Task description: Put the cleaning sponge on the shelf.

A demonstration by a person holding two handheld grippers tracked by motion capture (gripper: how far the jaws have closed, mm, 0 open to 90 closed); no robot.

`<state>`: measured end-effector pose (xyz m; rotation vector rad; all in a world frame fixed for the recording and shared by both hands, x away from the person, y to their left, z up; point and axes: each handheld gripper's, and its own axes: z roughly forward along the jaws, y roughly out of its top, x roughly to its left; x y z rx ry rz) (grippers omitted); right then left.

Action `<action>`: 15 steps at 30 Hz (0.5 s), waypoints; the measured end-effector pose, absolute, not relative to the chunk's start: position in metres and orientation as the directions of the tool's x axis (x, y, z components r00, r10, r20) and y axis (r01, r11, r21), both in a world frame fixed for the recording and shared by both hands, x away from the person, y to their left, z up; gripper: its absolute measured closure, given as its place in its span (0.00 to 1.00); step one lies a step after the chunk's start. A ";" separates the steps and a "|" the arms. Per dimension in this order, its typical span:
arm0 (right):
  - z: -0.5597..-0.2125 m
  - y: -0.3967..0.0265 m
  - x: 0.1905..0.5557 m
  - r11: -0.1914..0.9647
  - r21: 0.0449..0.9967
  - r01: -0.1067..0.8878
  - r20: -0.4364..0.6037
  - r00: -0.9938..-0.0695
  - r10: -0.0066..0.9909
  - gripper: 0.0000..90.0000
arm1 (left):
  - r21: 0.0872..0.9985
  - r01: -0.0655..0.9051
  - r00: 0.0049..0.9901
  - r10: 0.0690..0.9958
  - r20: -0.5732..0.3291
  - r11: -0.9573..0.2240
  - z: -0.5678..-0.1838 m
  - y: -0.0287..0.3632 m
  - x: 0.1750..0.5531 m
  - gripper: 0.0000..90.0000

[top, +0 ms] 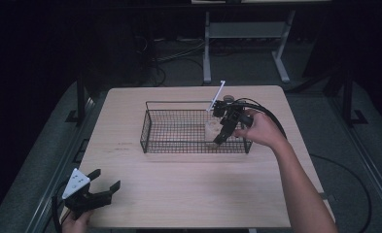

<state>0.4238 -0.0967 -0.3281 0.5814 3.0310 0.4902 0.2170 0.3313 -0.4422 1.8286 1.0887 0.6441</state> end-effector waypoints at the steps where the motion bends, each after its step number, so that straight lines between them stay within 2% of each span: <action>1: -0.328 -0.097 0.422 0.880 0.314 0.357 0.042 -0.931 0.362 0.18 | 0.881 0.418 0.480 0.877 -0.007 -0.221 -0.442 0.332 0.217 0.15; 15: -0.334 -0.105 0.406 0.874 0.335 0.352 0.060 -0.934 0.353 0.17 | 0.882 0.416 0.488 0.873 -0.009 -0.224 -0.442 0.330 0.217 0.15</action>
